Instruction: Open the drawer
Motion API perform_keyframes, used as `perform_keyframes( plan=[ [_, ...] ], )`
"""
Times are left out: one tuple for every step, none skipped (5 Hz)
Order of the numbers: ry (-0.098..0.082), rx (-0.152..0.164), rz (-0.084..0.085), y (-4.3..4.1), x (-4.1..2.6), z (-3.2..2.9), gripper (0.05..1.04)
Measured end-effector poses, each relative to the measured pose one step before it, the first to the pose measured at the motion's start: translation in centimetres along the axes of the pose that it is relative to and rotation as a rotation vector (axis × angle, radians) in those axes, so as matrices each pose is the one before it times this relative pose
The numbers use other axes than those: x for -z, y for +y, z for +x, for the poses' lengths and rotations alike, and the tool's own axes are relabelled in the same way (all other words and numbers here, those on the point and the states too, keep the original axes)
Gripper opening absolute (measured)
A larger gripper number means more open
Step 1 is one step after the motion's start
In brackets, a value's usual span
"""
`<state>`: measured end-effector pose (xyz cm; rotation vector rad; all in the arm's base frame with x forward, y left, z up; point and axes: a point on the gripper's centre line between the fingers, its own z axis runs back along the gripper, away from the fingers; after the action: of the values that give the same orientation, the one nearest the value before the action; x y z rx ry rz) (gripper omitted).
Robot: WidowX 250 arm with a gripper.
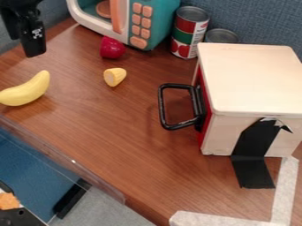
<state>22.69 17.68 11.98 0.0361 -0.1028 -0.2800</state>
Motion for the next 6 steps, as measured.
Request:
perform_keyframes(
  plan=[
    [0.0045,-0.0028,-0.0335,-0.401,0.76,-0.029,0.999],
    [-0.0663,-0.0584,-0.1117,-2.066,0.155,-0.239,0.999],
    [-0.0783,-0.0835,0.029,-1.61,0.235,-0.366,0.999],
    [-0.0384,-0.1624,-0.0115,-1.476,0.767,0.145,0.999],
    [-0.0121,-0.1576,0.023,-2.265,0.788,0.613,0.999],
    [0.0649,-0.0853,-0.0479,-2.89,1.371,0.628,0.999]
  ],
)
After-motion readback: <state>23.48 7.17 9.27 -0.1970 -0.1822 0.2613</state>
